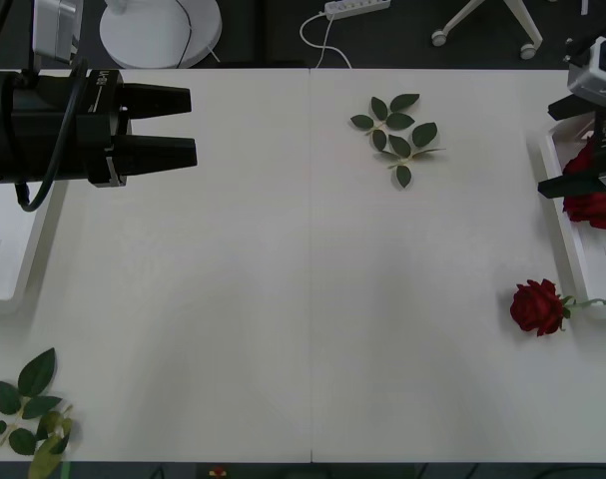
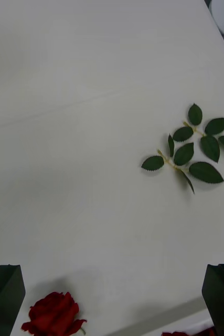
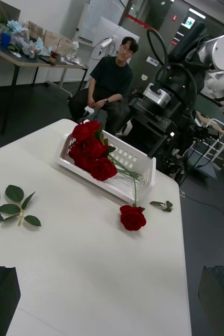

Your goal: Place the red flowers into the right box and the blue flowers into the left box. If a person shows an open palm, hand one flower to the person first, then continue sorting.

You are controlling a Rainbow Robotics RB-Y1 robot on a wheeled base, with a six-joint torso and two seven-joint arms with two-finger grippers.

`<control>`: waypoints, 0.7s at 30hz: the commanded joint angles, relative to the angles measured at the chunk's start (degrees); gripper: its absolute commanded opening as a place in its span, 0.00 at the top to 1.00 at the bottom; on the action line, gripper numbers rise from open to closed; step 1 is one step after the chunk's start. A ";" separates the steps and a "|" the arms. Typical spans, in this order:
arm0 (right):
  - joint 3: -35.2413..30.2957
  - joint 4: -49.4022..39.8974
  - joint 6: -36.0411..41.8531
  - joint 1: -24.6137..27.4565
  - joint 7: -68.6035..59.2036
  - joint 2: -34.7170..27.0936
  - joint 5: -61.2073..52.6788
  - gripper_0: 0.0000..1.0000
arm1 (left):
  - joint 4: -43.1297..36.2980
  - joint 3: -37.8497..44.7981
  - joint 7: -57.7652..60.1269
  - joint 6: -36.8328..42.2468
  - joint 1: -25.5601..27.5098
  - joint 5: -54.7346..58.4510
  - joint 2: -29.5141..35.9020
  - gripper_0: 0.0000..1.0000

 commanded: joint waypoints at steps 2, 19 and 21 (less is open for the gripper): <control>8.53 1.20 -5.52 -6.78 6.48 2.66 -3.34 0.00 | -1.31 -0.30 -0.81 -0.73 -2.61 0.86 2.83 0.00; 16.88 3.13 -12.02 -10.74 8.50 3.36 -11.08 0.00 | -1.31 -0.30 -0.81 -0.73 -2.61 0.86 2.83 0.00; 16.88 3.22 -11.93 -10.74 8.32 3.36 -11.08 0.00 | -1.31 -0.30 -0.81 -0.73 -2.61 0.86 2.83 0.00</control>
